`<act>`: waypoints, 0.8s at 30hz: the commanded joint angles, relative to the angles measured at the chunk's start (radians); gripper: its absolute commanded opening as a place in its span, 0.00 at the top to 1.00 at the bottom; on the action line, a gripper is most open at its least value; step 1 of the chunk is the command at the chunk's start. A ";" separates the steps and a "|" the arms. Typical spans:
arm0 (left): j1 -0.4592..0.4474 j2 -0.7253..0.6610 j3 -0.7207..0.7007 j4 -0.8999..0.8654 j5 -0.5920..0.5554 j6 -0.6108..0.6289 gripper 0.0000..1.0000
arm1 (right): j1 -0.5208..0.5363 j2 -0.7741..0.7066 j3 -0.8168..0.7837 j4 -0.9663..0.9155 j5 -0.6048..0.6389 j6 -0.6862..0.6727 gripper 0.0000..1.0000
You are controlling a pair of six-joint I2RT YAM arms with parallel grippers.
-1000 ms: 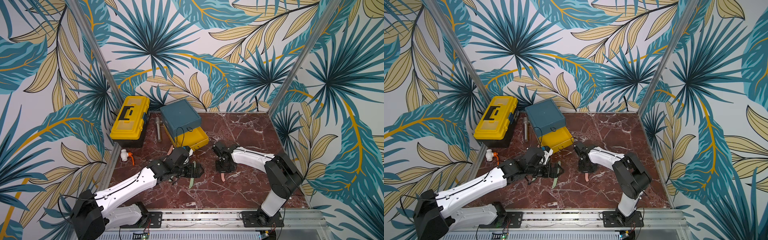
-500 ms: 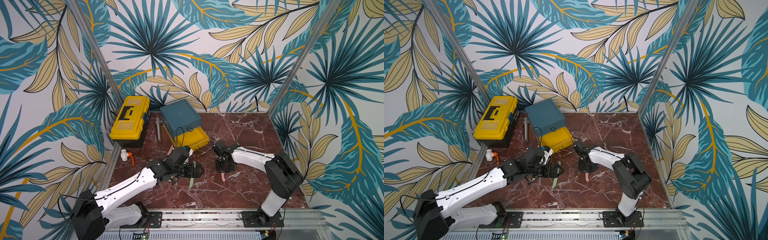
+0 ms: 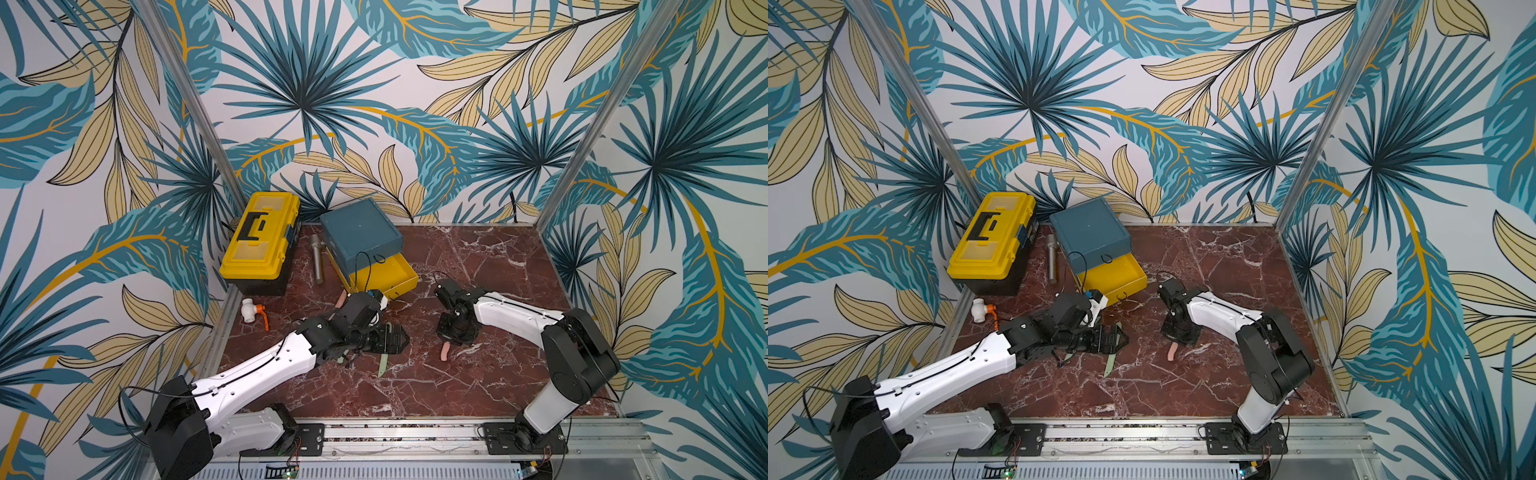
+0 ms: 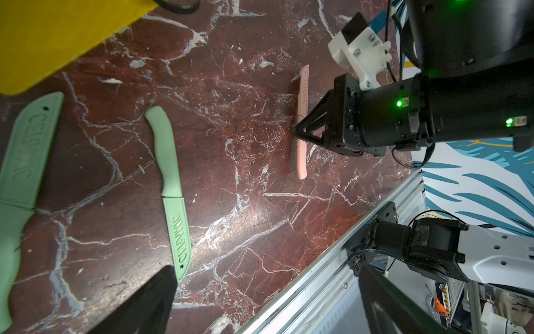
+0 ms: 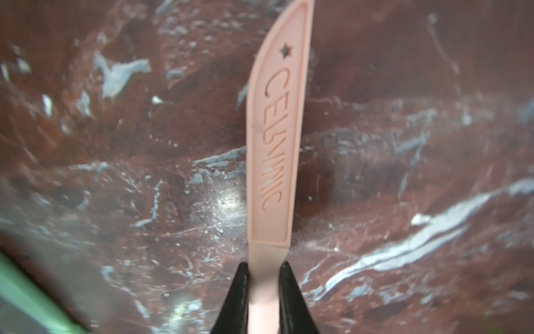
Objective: Place the fruit knives into the drawer by color
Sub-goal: Pick up the fruit knife from the center of the board.
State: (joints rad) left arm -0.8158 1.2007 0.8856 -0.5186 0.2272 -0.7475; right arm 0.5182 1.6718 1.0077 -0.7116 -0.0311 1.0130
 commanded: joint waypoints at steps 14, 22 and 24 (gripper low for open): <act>0.097 0.020 0.311 -0.186 -0.080 0.182 0.00 | -0.008 -0.225 0.071 0.016 -0.160 0.291 1.00; 0.215 0.100 0.532 -0.307 -0.046 0.318 0.00 | 0.050 -0.191 0.341 0.026 -0.194 0.260 1.00; 0.243 0.119 0.550 -0.304 -0.019 0.322 0.00 | 0.064 -0.143 0.418 0.032 -0.202 0.254 1.00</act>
State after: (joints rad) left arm -0.6041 1.2854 1.4086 -0.7612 0.1772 -0.4835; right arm 0.5640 1.4685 1.3685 -0.6830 -0.2073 1.2819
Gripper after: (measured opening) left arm 0.997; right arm 0.168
